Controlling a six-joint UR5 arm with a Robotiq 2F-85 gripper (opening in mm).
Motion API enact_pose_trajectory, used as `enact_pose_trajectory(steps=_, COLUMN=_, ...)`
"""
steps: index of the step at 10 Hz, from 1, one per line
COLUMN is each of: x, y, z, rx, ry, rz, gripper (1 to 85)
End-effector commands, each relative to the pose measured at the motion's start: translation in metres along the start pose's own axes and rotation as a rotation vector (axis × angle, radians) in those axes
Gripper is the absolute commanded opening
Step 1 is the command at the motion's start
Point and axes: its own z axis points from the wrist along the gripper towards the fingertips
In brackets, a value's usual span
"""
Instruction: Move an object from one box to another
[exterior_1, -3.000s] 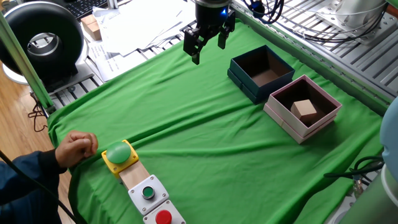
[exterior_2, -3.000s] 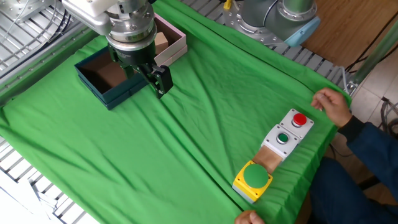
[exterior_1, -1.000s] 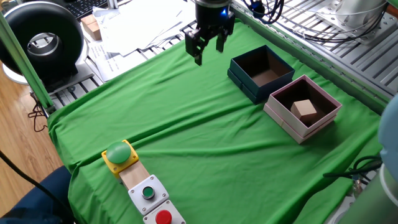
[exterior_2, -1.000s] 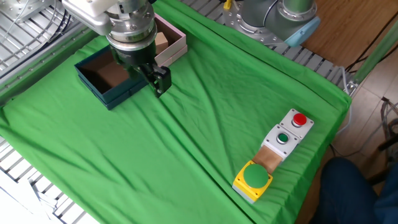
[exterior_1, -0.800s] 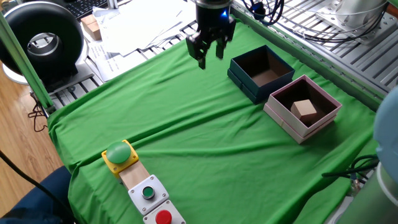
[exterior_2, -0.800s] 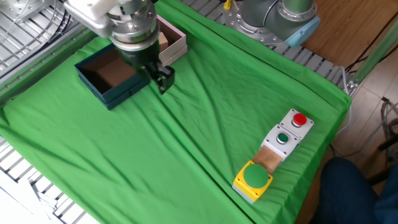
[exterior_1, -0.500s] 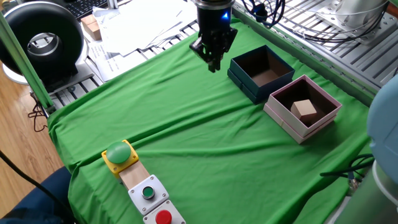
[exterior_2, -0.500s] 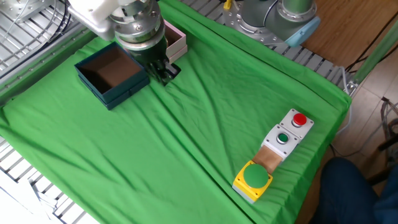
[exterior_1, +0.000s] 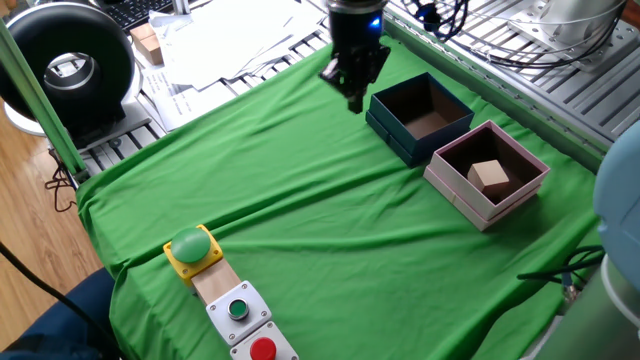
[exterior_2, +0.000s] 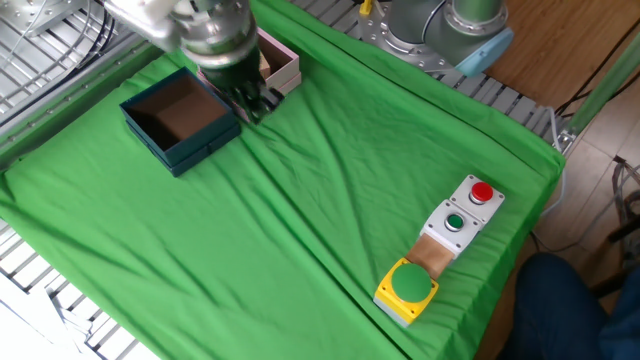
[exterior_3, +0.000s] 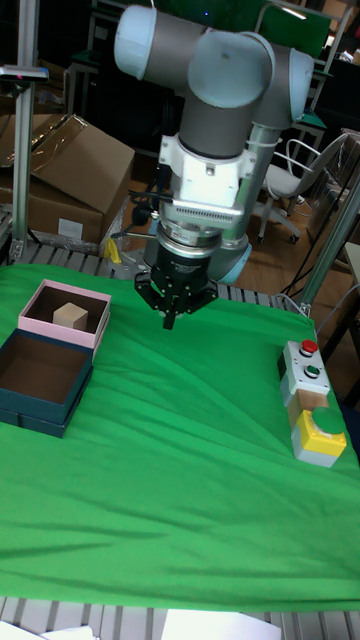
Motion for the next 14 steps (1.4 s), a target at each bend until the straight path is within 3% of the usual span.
enact_pose_trajectory(steps=1, x=0.011, y=-0.037, z=-0.008, rx=0.026, ry=-0.052, rz=-0.131, gripper=2.3)
enact_pose_trajectory(steps=2, x=0.014, y=-0.043, z=-0.003, rx=0.029, ry=-0.083, rz=-0.166, gripper=2.3)
enact_pose_trajectory(steps=3, x=0.019, y=-0.037, z=-0.001, rx=-0.003, ry=-0.086, rz=-0.176, gripper=2.3)
enact_pose_trajectory(steps=4, x=0.020, y=-0.037, z=-0.001, rx=-0.005, ry=-0.084, rz=-0.168, gripper=2.3)
enact_pose_trajectory(steps=5, x=0.022, y=-0.043, z=-0.001, rx=0.015, ry=-0.074, rz=-0.161, gripper=2.3)
enact_pose_trajectory(steps=7, x=0.019, y=-0.039, z=-0.003, rx=0.006, ry=-0.079, rz=-0.164, gripper=2.3)
enact_pose_trajectory(steps=10, x=0.018, y=-0.044, z=-0.006, rx=0.032, ry=-0.072, rz=-0.162, gripper=2.3)
enact_pose_trajectory(steps=11, x=0.012, y=-0.045, z=-0.006, rx=0.039, ry=-0.094, rz=-0.171, gripper=2.3)
enact_pose_trajectory(steps=14, x=0.011, y=-0.049, z=-0.006, rx=0.054, ry=-0.094, rz=-0.190, gripper=2.3)
